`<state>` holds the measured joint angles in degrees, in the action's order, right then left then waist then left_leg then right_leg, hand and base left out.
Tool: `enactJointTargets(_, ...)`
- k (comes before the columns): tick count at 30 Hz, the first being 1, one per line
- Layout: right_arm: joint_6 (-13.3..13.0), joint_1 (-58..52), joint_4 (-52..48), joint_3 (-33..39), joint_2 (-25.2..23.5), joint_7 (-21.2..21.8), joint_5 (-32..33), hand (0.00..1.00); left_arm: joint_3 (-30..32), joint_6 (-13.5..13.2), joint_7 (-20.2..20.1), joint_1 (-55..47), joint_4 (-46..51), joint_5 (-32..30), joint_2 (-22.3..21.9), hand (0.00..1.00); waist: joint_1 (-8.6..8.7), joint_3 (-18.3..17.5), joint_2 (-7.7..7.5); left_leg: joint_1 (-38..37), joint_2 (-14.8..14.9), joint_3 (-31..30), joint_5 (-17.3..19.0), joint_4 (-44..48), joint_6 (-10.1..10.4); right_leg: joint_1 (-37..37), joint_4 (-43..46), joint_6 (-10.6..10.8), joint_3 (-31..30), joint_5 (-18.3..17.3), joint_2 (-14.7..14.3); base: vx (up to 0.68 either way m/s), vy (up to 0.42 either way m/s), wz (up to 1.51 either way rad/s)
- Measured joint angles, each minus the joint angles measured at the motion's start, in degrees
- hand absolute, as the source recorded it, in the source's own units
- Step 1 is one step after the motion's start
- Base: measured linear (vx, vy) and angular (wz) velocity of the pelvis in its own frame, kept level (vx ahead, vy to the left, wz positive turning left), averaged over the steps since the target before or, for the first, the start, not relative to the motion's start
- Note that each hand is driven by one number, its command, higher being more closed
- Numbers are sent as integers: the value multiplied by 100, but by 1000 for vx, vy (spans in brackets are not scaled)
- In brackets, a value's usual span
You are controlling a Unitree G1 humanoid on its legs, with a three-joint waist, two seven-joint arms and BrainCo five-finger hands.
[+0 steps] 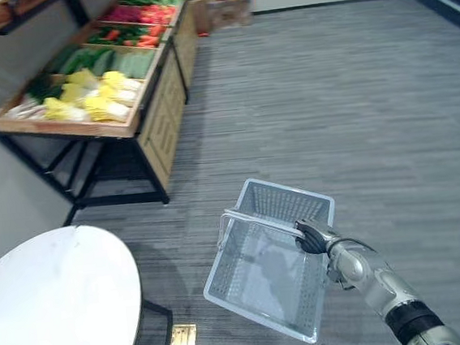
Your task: Pick vegetable in the basket
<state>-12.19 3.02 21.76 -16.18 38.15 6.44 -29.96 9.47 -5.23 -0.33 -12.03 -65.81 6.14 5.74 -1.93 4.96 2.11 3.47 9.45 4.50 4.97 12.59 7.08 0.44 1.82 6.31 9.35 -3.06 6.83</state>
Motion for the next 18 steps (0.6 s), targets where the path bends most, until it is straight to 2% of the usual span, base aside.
enactJointTargets(2,14,-20,151,30,3,1,21,100,24,-75,3,24,8,23,81,0,-4,105,-111,57,-121,-190,26,-1,10,-26,-293,40,-221,263,60,-69,73,-45)
enactJointTargets(3,19,-35,183,50,3,1,29,100,53,-81,3,25,8,25,80,0,-8,128,-116,58,-139,-228,67,-1,6,-39,-349,64,-269,315,70,-79,109,-41)
enactJointTargets(5,27,-77,220,92,10,5,32,100,104,-81,4,11,-20,28,36,0,-1,169,-9,17,-117,-203,397,-13,-4,-128,-460,110,-434,430,40,-112,119,-42)
enactJointTargets(7,17,-162,217,187,-47,10,88,100,124,-84,2,27,-14,28,50,0,1,196,1,-5,-177,-184,501,-55,-20,-145,-563,140,-531,543,84,-110,134,-28)
enactJointTargets(13,2,-409,216,571,-138,0,129,100,61,-84,-2,62,1,15,60,0,16,209,-90,-126,-468,-48,651,-144,-138,-248,-474,244,-781,558,332,-33,83,-19)
enactJointTargets(15,21,-465,280,799,-325,-7,118,100,-39,-83,0,73,8,-12,79,0,17,221,-114,-149,-540,-60,772,-72,-230,-480,55,231,-901,312,375,60,78,-23)
enactJointTargets(17,68,-507,398,1056,-417,-101,116,100,-155,-82,4,106,-22,-21,121,0,13,238,-128,-249,-584,-77,956,91,-334,-952,1271,202,-961,117,382,71,76,-24)
enactJointTargets(18,124,-519,391,1229,-506,-245,97,100,-281,-82,13,107,-27,-23,212,0,46,269,-183,-429,-597,-24,1031,94,-397,-1404,2458,17,-928,111,410,34,64,-21)
